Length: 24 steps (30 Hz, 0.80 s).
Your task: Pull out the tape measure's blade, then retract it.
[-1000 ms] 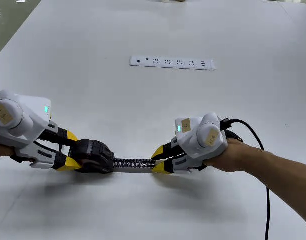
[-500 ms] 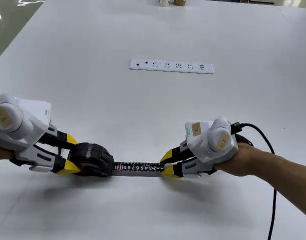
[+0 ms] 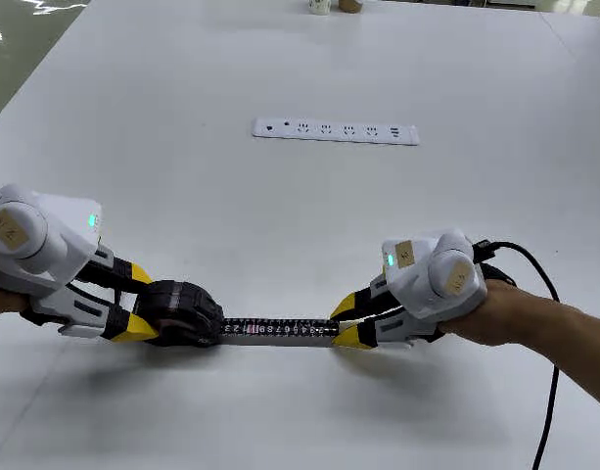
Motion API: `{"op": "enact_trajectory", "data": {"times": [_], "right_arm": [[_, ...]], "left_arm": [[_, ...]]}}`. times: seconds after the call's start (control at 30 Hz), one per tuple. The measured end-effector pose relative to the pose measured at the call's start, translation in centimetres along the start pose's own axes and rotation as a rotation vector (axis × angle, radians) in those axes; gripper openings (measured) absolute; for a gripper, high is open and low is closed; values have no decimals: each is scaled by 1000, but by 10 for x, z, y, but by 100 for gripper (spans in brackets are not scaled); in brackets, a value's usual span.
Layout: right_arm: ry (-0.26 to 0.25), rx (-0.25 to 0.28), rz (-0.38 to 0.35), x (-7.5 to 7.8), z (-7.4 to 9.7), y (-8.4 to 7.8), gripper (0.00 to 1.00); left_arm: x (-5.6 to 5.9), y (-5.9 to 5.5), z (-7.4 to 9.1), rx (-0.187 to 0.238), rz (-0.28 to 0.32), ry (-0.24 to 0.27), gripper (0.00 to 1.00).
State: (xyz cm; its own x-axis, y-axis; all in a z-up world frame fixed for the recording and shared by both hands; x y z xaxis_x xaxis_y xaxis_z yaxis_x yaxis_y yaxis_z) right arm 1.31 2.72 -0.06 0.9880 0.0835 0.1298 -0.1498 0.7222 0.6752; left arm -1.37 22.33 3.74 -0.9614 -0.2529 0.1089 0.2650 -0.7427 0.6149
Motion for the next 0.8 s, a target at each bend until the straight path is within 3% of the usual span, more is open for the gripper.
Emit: {"op": "enact_trajectory", "data": {"times": [0.8], "right_arm": [[-8,-42,-9,0,23,-24,8]], "left_arm": [[1,0,0,-11,-1,-5,23]]}}
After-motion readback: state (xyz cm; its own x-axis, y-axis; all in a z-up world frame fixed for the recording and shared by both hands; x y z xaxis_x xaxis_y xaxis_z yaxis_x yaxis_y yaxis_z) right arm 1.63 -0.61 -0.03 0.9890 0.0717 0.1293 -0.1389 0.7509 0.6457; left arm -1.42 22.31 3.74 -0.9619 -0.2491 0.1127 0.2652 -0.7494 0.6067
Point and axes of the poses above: the centre of the closed fingertips' face, and the gripper's own axes: z roughly backward along the fingers, x roughly to its right, y roughly out of its top, the point moved 1 cm from there along z, roughly backward along the fingers, and after that the axes turned 8 degrees about -y, right-handed, at the moved point
